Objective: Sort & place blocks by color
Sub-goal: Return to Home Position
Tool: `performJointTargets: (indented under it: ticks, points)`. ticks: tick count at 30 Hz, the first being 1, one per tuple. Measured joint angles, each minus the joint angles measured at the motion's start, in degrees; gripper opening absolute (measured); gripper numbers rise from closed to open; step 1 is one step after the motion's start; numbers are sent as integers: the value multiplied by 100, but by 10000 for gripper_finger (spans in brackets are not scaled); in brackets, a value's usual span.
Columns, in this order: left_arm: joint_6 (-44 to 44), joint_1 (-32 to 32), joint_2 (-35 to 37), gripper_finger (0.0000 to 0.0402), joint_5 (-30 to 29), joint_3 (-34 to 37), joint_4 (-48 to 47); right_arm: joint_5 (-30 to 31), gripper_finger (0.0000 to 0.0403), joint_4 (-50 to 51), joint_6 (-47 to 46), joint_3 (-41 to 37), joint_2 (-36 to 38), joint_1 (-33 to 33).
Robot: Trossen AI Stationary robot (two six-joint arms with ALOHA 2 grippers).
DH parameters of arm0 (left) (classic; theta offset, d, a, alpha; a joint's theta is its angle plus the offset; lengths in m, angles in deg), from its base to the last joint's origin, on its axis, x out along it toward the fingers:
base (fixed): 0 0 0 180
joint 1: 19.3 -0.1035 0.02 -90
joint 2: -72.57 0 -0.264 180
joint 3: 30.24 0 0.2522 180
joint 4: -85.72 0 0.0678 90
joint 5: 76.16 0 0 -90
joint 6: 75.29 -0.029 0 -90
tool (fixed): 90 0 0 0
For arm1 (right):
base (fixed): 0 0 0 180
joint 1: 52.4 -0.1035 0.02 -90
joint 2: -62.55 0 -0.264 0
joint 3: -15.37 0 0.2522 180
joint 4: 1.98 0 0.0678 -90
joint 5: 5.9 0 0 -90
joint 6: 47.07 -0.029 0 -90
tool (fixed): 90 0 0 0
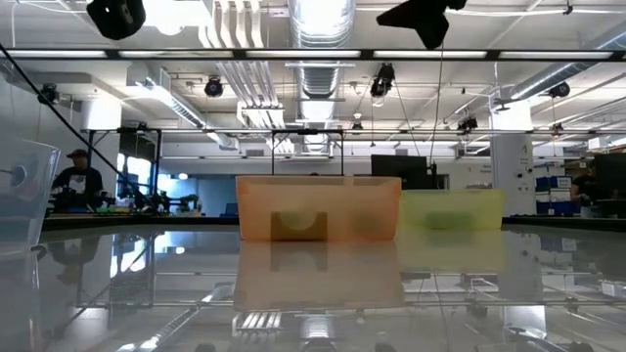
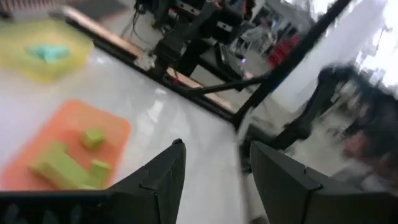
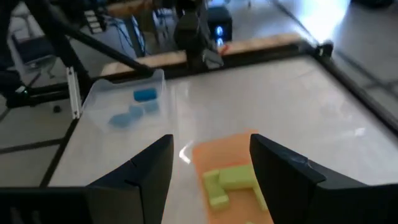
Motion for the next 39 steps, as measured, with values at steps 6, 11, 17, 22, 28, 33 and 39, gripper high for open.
performJointTargets:
  ticks: [6, 11, 17, 22, 28, 33, 39]
  points:
    - [-1361, -2, 607, 164, -181, 680, 772, 62, 203, -986, 511, -907, 700, -64]
    - [-2161, -2, 1143, 164, -181, 1662, 2433, 178, 203, -1750, 802, -1731, 1222, -82]
    - [-3157, -2, 1762, 164, -187, 2796, 4084, 161, 203, -1931, 875, -2434, 1846, -61]
    - [-3287, -2, 2443, 164, -196, 3557, 4642, 167, 203, -1932, 1002, -2812, 2495, -60]
    - [-3312, 1, 3157, 164, -252, 3959, 4311, 171, 203, -1888, 1194, -3141, 3261, -60]
    - [-3648, 0, 3449, 164, -271, 3975, 4059, 435, 203, -1867, 1225, -3457, 3870, -60]
    - [-3647, -1, 3562, 164, -432, 3979, 3811, 519, 203, -1876, 1283, -4003, 4643, -60]
